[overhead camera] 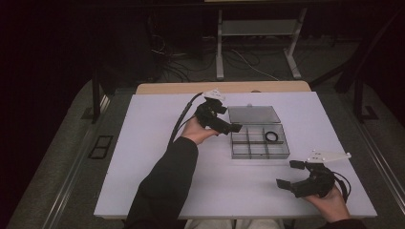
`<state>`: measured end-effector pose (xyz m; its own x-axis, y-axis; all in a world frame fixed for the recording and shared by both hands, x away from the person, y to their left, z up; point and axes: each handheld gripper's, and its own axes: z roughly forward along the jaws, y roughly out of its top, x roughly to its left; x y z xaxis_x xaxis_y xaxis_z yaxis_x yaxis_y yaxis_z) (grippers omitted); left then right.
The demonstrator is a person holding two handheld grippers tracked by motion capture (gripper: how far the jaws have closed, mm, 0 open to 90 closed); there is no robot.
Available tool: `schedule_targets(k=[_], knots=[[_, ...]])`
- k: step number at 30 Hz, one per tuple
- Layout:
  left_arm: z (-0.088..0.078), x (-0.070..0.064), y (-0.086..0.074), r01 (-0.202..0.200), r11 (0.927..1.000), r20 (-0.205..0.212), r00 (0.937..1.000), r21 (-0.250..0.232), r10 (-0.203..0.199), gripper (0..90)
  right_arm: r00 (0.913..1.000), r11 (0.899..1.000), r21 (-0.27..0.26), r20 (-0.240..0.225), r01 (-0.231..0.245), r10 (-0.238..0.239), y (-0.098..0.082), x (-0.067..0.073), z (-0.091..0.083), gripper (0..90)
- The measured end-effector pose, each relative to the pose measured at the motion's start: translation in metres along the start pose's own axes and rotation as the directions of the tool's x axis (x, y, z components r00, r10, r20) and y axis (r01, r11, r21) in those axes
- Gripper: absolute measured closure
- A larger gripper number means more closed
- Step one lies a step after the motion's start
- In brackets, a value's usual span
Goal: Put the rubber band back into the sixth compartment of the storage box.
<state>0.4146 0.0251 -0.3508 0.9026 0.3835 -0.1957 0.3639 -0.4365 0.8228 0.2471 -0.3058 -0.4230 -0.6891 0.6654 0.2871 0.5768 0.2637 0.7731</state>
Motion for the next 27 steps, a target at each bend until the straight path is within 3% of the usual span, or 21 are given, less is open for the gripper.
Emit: schedule_targets(k=[27], knots=[[-0.062, -0.019, -0.05, 0.027, 0.9995, -0.081, 0.9963, -0.013, -0.028, 0.0, 1.0, 1.0, 0.005, 0.003, -0.001, 0.001, -0.001, 0.0, 0.001, 0.0]])
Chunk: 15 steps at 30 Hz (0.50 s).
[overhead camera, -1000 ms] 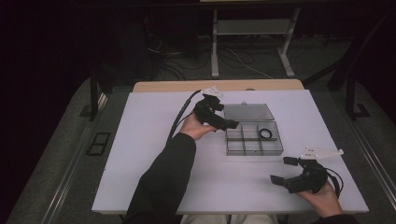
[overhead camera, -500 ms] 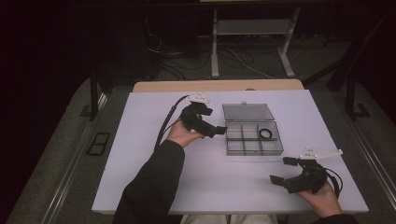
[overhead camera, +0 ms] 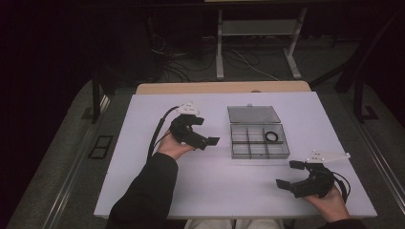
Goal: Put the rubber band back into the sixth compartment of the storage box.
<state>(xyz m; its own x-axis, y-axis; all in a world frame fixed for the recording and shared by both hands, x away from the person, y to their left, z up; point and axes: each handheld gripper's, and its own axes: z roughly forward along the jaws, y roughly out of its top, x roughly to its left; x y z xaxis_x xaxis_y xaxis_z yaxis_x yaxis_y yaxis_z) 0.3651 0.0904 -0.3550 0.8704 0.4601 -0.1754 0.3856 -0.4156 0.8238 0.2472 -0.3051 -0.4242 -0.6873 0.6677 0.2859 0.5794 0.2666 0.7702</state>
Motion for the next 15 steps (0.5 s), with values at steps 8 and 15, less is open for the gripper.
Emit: schedule_targets(k=[8, 15], knots=[[-0.013, -0.003, -0.021, 0.029, 0.9994, -0.024, 0.9993, -0.019, -0.03, 0.0, 1.0, 1.0, 0.002, 0.0, -0.003, 0.003, 0.0, 0.0, 0.001, 0.0], [-0.025, -0.01, -0.04, 0.047, 0.9986, -0.037, 0.9981, -0.022, -0.048, 0.0, 1.0, 1.0, 0.001, 0.002, -0.008, 0.008, 0.0, 0.0, 0.001, 0.0]])
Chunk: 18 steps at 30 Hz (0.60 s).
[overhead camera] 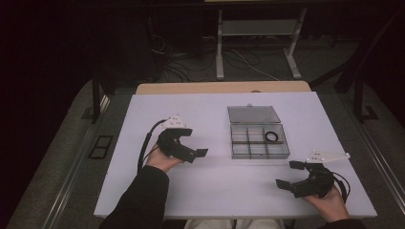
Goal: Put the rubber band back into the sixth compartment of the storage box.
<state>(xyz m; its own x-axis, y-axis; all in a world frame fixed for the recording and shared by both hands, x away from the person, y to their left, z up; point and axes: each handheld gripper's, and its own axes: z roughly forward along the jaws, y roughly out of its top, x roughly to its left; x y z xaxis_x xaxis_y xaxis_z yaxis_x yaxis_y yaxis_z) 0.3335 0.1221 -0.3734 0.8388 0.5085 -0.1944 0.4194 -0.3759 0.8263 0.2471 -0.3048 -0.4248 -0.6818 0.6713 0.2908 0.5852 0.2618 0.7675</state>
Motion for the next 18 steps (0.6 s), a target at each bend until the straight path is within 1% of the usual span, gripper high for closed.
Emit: schedule_targets(k=[7, 11, 15, 18], knots=[[-0.014, -0.005, -0.022, 0.024, 0.9997, -0.022, 0.9995, -0.01, -0.024, 0.0, 1.0, 1.0, -0.002, 0.002, 0.005, -0.005, 0.0, 0.0, 0.0, 0.0], [-0.021, -0.009, -0.034, 0.033, 0.9993, -0.036, 0.9988, -0.018, -0.034, 0.0, 1.0, 1.0, -0.001, 0.003, -0.004, 0.004, 0.0, 0.0, 0.0, 0.0], [-0.027, -0.015, -0.048, 0.049, 0.9984, -0.049, 0.9975, -0.028, -0.05, 0.0, 1.0, 1.0, -0.002, 0.004, -0.005, 0.005, 0.0, 0.0, 0.0, 0.0], [-0.028, -0.018, -0.06, 0.064, 0.9975, -0.057, 0.9963, -0.032, -0.065, 0.0, 1.0, 1.0, -0.002, 0.004, -0.004, 0.004, -0.001, 0.0, 0.001, 0.0]])
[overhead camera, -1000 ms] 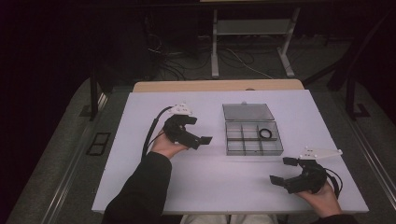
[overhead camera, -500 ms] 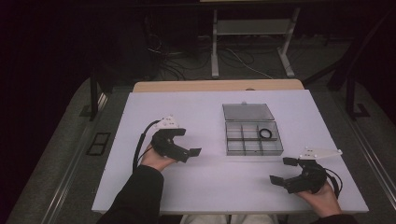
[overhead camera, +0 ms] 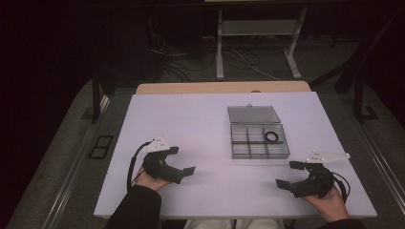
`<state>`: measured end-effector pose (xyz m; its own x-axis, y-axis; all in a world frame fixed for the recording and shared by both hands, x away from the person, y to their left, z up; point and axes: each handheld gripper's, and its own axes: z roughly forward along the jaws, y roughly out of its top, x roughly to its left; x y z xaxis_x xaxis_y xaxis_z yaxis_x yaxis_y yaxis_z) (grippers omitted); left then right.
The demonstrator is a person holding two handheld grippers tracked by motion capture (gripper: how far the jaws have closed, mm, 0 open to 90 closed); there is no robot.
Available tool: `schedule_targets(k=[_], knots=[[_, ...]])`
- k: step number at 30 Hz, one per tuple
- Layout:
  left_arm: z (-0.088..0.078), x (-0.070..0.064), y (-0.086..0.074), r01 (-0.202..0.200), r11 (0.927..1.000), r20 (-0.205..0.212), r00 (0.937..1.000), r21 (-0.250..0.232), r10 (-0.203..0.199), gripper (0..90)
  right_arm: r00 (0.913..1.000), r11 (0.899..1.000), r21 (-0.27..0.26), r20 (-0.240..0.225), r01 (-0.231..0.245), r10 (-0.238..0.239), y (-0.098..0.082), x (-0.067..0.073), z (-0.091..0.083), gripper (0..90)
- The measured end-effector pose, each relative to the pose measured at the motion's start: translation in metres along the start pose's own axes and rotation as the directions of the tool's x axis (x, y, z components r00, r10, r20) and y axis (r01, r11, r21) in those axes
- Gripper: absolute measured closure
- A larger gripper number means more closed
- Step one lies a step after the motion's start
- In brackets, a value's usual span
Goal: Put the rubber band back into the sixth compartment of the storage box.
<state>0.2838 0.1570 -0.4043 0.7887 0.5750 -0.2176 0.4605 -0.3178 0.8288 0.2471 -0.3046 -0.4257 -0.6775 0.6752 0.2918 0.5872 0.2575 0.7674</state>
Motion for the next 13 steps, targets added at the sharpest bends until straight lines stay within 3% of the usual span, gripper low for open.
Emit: schedule_targets(k=[4, 13], knots=[[0.001, -0.001, -0.011, 0.005, 0.9999, -0.007, 1.0, 0.011, -0.004, 0.0, 1.0, 1.0, 0.002, 0.0, -0.003, 0.003, 0.0, 0.001, 0.0, 0.0], [0.002, -0.002, -0.018, 0.015, 0.9998, -0.021, 0.9997, -0.011, -0.015, 0.0, 1.0, 1.0, -0.002, 0.004, -0.005, 0.005, 0.0, -0.001, -0.002, 0.0]])
